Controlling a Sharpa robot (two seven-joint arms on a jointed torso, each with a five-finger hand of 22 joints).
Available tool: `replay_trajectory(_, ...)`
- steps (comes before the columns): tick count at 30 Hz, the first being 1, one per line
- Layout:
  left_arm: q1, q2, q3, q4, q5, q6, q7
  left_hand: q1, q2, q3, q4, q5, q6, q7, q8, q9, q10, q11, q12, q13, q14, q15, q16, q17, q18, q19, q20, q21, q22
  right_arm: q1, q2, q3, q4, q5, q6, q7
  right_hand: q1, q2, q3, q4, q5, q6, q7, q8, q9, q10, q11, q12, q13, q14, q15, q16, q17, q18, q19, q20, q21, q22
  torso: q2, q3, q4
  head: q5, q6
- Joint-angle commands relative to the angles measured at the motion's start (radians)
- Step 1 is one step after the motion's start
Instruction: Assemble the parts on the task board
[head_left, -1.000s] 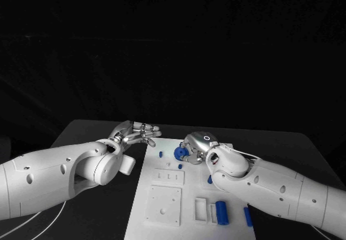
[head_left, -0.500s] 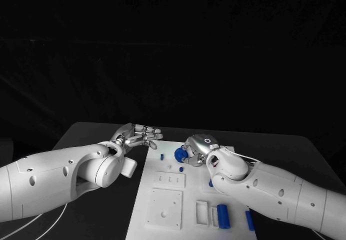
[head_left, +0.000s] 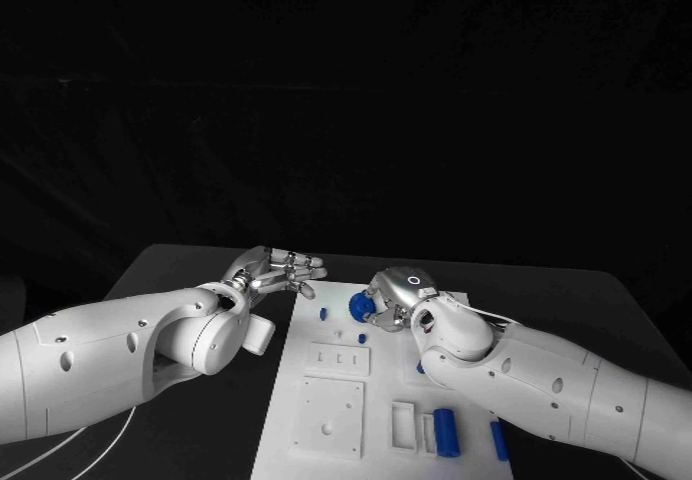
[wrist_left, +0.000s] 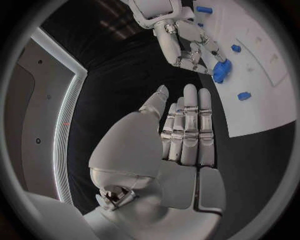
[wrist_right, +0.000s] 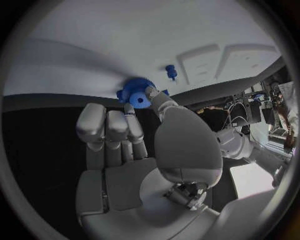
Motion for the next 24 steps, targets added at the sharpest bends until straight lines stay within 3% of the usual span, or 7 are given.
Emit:
replay_trajectory(1,0.005,0.003,0.001,0.002,-0.003,0.002,0.007,0.000,0.002,0.001,-0.004,0.001,-0.004,0.001,-0.003,-0.001,-0.006,0.001,0.001,0.001,-0.002,0.007,-0.001,-0.001,0.000,-0.001,0.000,0.003,0.002,0.001,0.004,0.000,-0.001,-0.019,-0.002,-0.005,0.000,-0.011,0.002,0.001,-0.004,-0.010,0.000,0.003,0.000,-0.008,0.003,-0.008,-0.004,-0.002,-0.005,-0.008,-0.002,-0.014,0.057,-0.005,-0.003,0.120,0.000,-0.0007,-0.0008,0.001,-0.002)
replay_trajectory(7,0.006,0.004,0.001,0.002,-0.003,-0.004,0.007,0.001,-0.002,-0.001,-0.005,0.001,-0.010,0.004,-0.003,-0.001,-0.024,0.006,0.001,0.001,0.000,0.008,-0.002,-0.002,0.001,0.001,0.001,0.002,0.002,0.003,0.009,-0.001,0.001,-0.015,0.001,0.008,-0.001,-0.015,-0.004,-0.002,0.006,-0.043,0.008,0.003,-0.001,-0.013,0.009,-0.013,-0.012,-0.003,-0.002,-0.011,-0.004,-0.011,0.056,-0.002,-0.007,0.119,0.000,-0.0012,0.0004,0.001,-0.002)
replay_trajectory(24,0.007,0.003,0.001,-0.001,-0.003,-0.001,0.003,0.002,-0.002,-0.003,-0.005,0.001,-0.012,0.005,-0.003,-0.001,-0.029,0.008,0.001,0.001,0.000,0.009,-0.003,-0.002,0.002,0.001,0.002,0.000,0.003,0.006,0.017,-0.001,-0.006,-0.007,0.016,0.009,-0.001,-0.015,-0.028,0.000,0.004,-0.082,0.006,0.003,-0.001,-0.021,0.005,-0.022,-0.025,-0.003,-0.003,-0.016,-0.005,-0.009,0.056,-0.002,-0.011,0.119,0.000,-0.0005,-0.0009,0.002,-0.003)
